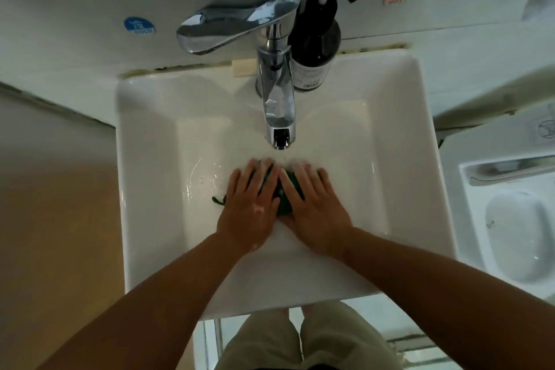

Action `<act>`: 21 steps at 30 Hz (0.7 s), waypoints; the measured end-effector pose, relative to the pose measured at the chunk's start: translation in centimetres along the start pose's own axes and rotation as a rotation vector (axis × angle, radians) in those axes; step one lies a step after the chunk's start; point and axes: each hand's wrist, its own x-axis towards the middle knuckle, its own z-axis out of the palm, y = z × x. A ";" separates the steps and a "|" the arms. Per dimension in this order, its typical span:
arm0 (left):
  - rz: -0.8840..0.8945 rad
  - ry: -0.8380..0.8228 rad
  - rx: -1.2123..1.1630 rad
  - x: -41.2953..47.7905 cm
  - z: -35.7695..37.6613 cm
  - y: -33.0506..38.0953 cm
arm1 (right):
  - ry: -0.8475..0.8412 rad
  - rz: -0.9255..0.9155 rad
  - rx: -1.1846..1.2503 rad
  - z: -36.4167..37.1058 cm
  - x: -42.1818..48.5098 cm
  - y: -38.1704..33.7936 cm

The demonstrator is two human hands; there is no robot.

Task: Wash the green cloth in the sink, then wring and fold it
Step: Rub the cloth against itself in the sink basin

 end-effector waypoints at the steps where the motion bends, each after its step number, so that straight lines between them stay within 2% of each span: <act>1: -0.007 0.025 0.001 0.6 0.2 0.0 | 0.048 -0.010 -0.021 0.2 0.8 0.2; 6: 0.055 0.222 0.074 4.1 0.7 -0.8 | 0.297 -0.111 -0.051 0.0 5.0 1.9; 8: 0.046 0.214 0.114 5.5 -0.5 -0.9 | 0.246 -0.121 -0.042 -1.8 6.1 2.4; 11: 0.030 0.184 0.114 6.8 -2.3 -0.8 | 0.015 -0.034 -0.050 -4.2 6.6 2.9; 14: -0.197 0.192 -0.049 6.3 -2.7 -0.4 | 0.109 -0.027 -0.038 -4.9 5.4 3.0; 16: -0.268 0.205 -0.077 4.1 -2.3 -1.0 | 0.105 0.006 0.004 -4.3 3.6 2.8; 18: -0.190 0.197 -0.042 1.6 -1.9 -1.4 | 0.041 0.029 0.027 -3.4 1.4 2.0; 21: 0.042 0.108 -0.054 -0.4 -0.3 -0.3 | -0.007 0.015 0.006 -1.4 0.1 0.4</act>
